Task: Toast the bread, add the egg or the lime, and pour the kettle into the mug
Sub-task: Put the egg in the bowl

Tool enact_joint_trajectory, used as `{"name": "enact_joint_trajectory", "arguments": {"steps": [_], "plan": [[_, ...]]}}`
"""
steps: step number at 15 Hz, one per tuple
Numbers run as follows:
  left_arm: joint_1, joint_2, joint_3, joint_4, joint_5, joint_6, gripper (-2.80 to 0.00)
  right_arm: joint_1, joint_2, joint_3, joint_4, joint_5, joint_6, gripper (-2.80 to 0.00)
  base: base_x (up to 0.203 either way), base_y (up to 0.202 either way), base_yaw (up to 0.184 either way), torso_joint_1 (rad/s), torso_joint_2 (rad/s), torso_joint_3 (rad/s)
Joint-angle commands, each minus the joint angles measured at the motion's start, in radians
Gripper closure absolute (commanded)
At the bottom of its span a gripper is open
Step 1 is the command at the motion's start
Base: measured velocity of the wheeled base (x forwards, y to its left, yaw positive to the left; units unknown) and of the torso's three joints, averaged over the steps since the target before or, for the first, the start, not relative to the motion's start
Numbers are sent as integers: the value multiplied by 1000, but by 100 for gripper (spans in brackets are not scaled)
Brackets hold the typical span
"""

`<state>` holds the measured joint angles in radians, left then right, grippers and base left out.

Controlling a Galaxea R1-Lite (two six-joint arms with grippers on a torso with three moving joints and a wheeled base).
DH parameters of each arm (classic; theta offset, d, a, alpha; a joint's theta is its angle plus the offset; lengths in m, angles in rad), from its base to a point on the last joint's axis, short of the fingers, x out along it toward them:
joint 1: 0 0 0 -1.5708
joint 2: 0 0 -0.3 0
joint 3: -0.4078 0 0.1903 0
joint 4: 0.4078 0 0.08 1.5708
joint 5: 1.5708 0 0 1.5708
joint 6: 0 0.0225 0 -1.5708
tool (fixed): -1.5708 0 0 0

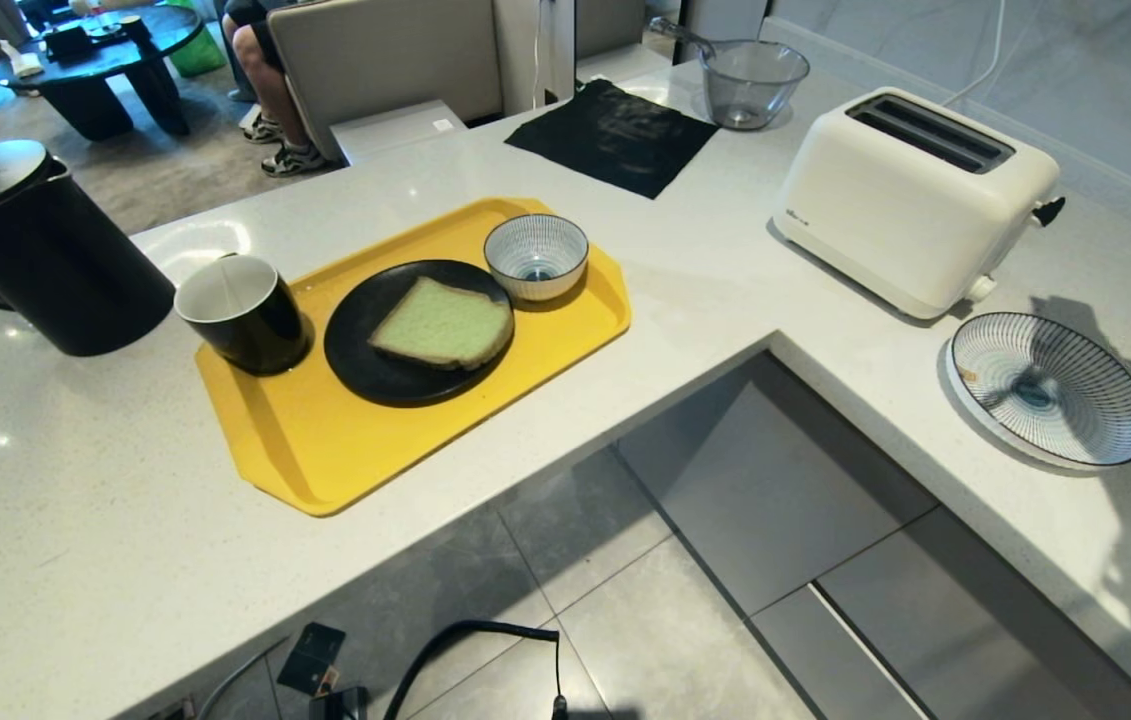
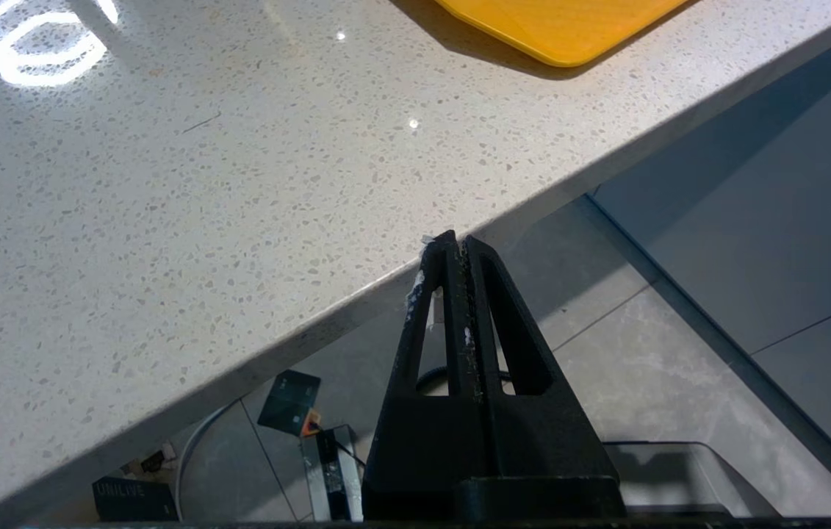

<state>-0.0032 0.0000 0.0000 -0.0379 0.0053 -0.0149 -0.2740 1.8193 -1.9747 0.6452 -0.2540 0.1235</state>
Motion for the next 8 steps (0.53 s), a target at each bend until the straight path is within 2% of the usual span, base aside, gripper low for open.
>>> {"name": "enact_joint_trajectory", "arguments": {"steps": [1,5,8], "plan": [[0,0,14,0,1,0,0,-3,-50,0,-34,-2,-21,0,0,0,0,0,0,0],[0,0,14,0,1,0,0,3,-113,0,-136,2,-42,0,0,0,0,0,0,0],[0,0,14,0,1,0,0,22,-153,0,-197,79,-91,0,0,0,0,0,0,0]]}}
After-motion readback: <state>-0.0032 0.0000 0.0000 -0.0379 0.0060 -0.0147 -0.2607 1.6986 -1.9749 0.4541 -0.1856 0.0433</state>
